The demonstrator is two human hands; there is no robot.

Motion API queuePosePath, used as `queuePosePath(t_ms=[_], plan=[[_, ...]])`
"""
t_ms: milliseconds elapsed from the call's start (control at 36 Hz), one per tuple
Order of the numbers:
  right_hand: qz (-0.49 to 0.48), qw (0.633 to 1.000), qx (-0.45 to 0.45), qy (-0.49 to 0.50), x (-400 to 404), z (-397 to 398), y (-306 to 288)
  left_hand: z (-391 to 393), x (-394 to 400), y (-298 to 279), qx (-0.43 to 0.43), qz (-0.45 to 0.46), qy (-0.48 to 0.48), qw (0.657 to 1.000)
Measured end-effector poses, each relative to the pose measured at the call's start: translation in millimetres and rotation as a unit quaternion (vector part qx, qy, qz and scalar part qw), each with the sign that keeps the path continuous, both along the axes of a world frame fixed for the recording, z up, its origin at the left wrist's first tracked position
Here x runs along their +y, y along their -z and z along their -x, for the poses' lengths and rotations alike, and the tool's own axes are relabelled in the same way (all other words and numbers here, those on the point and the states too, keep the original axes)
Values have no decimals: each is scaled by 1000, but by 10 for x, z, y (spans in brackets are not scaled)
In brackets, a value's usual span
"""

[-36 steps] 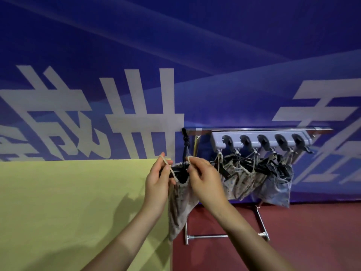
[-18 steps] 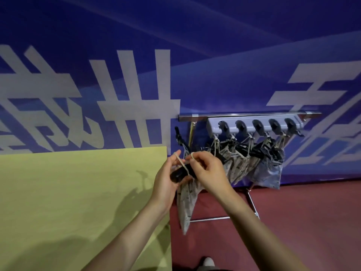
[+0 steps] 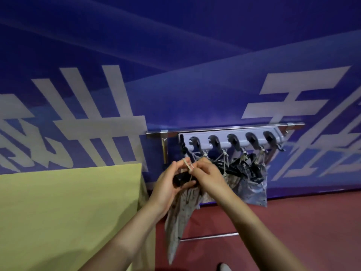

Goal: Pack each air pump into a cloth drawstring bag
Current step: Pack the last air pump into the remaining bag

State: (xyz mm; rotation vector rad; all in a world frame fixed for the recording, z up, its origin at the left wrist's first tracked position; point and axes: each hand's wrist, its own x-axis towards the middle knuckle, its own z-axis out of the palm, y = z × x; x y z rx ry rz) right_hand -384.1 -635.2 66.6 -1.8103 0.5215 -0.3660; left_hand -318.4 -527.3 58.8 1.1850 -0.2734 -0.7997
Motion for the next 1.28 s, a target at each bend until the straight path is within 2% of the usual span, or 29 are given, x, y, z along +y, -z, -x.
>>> queuePosePath(t_ms=[56, 139, 250, 333, 472, 556, 611, 722, 778, 861, 944, 1000, 1111, 1278], plan=[[-62, 998, 3, -6, -278, 54, -11, 86, -281, 41, -16, -24, -18, 999], [-141, 989, -17, -34, -735, 215, -23, 195, -689, 127, -114, -98, -42, 988], [-154, 981, -53, -101, -1312, 445, 1, 291, -1206, 190, -183, -128, -22, 975], [-116, 986, -36, -117, -1681, 574, 23, 395, -1520, 219, -263, -152, 7, 953], [-113, 979, -35, -167, -2166, 768, -112, 588, -1867, 252, -409, -169, -54, 895], [-67, 981, -22, -182, -2381, 843, -189, 681, -2035, 227, -515, -179, -63, 836], [-60, 982, -19, -180, -2481, 885, -206, 729, -2113, 186, -555, -173, -90, 808], [-73, 980, -15, -184, -2640, 1005, -253, 795, -2278, 39, -595, -146, -102, 784], [-73, 979, -22, -190, -2696, 1066, -274, 799, -2368, 2, -609, -134, -50, 780], [-62, 981, -35, -182, -2758, 1114, -315, 772, -2490, 44, -616, -171, 48, 767], [-46, 986, -41, -156, -2875, 1161, -331, 809, -2568, 69, -591, -176, 102, 780], [-48, 988, -44, -141, -2939, 1204, -326, 841, -2617, 92, -599, -166, 106, 776], [-41, 990, -42, -131, -3020, 1300, -312, 913, -2742, 114, -636, -183, 85, 745], [75, 992, 19, -100, -3219, 1441, -373, 812, -2974, 25, -702, -171, 77, 687]])
